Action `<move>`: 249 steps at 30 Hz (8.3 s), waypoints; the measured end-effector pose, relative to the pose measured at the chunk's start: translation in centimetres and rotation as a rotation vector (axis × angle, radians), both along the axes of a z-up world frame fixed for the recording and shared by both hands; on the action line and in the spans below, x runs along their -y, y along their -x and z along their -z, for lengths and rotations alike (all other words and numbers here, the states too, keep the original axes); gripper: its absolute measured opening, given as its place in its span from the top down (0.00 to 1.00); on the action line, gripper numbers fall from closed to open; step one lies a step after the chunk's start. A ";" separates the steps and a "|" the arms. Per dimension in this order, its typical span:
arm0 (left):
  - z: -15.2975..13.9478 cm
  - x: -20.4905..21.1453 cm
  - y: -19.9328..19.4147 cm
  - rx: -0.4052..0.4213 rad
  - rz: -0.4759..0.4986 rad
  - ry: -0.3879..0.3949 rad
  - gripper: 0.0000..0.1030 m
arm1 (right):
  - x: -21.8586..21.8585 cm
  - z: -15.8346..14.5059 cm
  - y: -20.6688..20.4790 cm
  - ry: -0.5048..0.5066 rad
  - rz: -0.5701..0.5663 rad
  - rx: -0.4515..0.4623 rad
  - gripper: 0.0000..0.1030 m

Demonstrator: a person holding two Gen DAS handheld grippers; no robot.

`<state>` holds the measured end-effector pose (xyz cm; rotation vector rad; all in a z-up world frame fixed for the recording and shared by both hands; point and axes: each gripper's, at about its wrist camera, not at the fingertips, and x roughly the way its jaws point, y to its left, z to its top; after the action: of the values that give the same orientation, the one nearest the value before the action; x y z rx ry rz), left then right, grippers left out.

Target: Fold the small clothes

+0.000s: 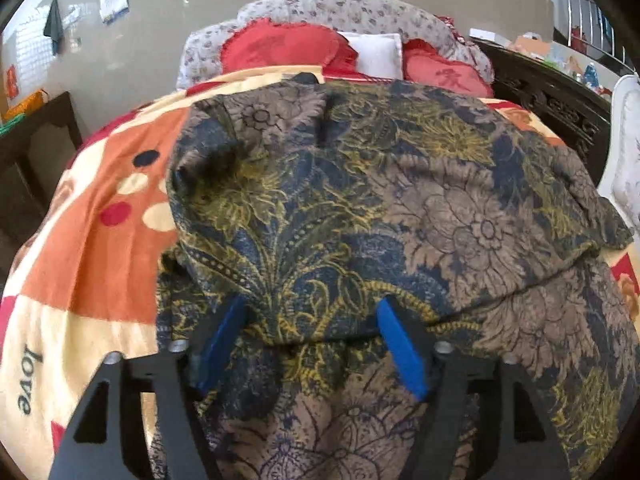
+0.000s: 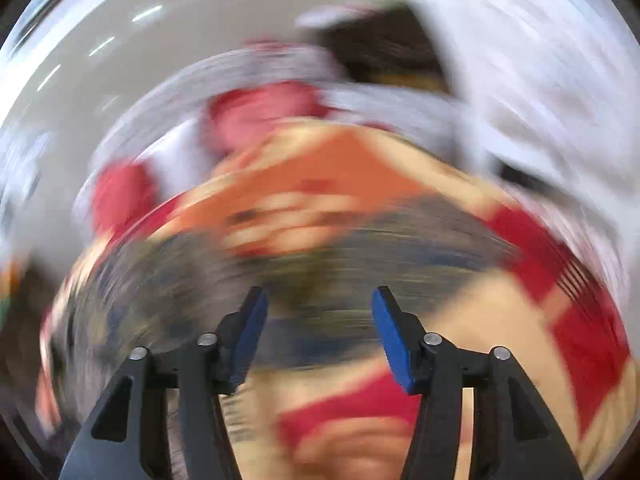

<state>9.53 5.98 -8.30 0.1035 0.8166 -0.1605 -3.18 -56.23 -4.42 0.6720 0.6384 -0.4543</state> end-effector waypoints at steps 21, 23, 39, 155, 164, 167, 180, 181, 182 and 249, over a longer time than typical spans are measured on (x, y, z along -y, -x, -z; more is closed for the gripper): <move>0.7 -1.8 -0.6 -0.063 -0.077 0.063 0.06 | 10.0 -0.4 0.3 -0.243 0.077 0.276 0.77; 0.7 -1.8 -0.4 -0.059 -0.079 0.061 0.06 | 9.7 -4.6 0.7 -0.163 0.069 0.320 0.77; -2.7 -6.9 4.2 0.055 -0.138 0.104 0.06 | -12.6 -15.7 -10.6 0.168 -0.493 0.318 0.77; 0.3 -0.4 -6.0 -0.019 -0.121 0.027 0.79 | -33.4 -2.8 -7.3 0.361 -0.340 -0.369 0.52; 0.3 -0.4 -5.9 -0.019 -0.122 0.027 0.79 | -34.9 -2.6 -3.5 0.442 -0.383 -0.418 0.52; 0.3 -0.4 -5.9 -0.019 -0.122 0.028 0.79 | -34.8 -2.4 -3.5 0.448 -0.380 -0.418 0.52; 0.3 -0.4 -5.9 -0.019 -0.121 0.028 0.79 | -34.7 -2.9 -3.3 0.453 -0.371 -0.415 0.52; 0.3 -0.4 -5.9 -0.019 -0.121 0.028 0.79 | -34.7 -2.9 -3.3 0.451 -0.372 -0.415 0.52; 0.3 -0.4 -5.9 -0.019 -0.121 0.029 0.79 | -34.6 -2.9 -3.2 0.448 -0.371 -0.413 0.52; -0.8 0.4 -5.5 -0.028 0.034 0.105 0.18 | -34.2 0.1 1.4 0.373 -0.687 -0.146 0.21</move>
<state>15.00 5.55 -7.54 0.0161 0.8330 -0.2366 -4.56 -21.99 -4.55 0.0424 0.8478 0.0250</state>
